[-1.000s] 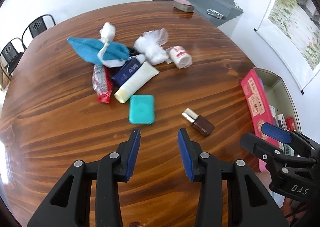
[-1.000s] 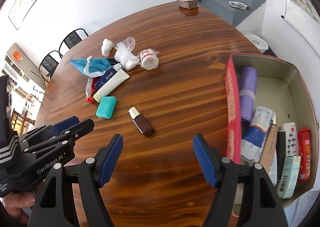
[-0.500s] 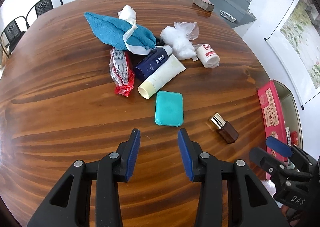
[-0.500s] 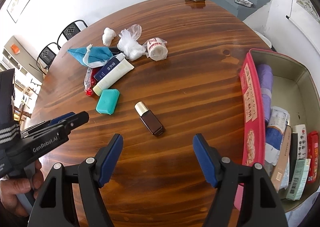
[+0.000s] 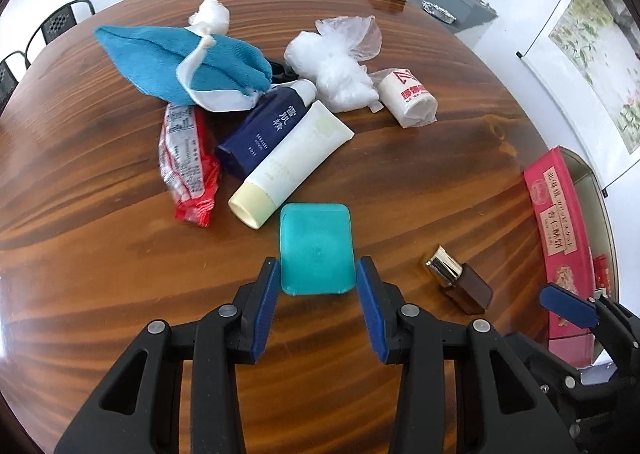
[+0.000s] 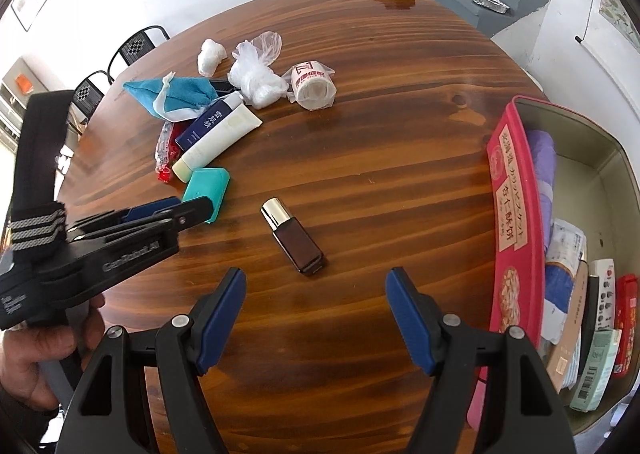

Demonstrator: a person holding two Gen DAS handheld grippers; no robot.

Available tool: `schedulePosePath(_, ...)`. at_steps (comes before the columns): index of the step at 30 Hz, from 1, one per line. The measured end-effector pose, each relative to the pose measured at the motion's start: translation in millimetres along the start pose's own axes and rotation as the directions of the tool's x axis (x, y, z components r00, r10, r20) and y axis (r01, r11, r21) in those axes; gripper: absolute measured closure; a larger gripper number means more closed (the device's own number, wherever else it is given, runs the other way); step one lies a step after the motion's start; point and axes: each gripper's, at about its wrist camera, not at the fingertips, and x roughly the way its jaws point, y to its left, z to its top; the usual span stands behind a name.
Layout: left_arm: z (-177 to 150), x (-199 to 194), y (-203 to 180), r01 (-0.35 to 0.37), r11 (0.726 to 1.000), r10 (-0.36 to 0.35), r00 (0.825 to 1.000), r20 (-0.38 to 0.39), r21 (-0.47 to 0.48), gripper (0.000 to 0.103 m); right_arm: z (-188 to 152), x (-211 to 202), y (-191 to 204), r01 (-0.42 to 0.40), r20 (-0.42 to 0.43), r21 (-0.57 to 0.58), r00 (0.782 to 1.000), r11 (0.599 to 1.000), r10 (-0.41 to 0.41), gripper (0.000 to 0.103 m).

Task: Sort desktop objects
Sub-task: 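Grasp the teal soap with the left tool while the right tool grasps the brown bottle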

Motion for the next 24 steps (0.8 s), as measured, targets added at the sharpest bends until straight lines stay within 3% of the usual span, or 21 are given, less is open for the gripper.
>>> schedulePosePath(12, 5, 8, -3, -0.026, 0.996, 0.022, 0.998, 0.05, 0.083, 0.049, 7, 20, 3, 0.01, -0.031, -0.008, 0.999, 1.0, -0.01, 0.027)
schedulePosePath(13, 4, 8, -3, -0.026, 0.996, 0.021, 0.998, 0.054, 0.091, 0.05, 8, 21, 4, 0.012, -0.031, -0.013, 0.999, 1.0, -0.012, 0.027)
schedulePosePath(15, 1, 7, -4, -0.03, 0.993, 0.023, 0.998, 0.063, 0.116, 0.06, 10, 25, 5, 0.016, -0.034, -0.023, 0.999, 1.0, -0.017, 0.027)
schedulePosePath(24, -10, -8, 6, -0.042, 0.995, 0.036, 0.997, 0.067, 0.094, 0.06, 19, 45, 15, 0.012, -0.045, -0.093, 0.999, 0.996, -0.016, 0.027)
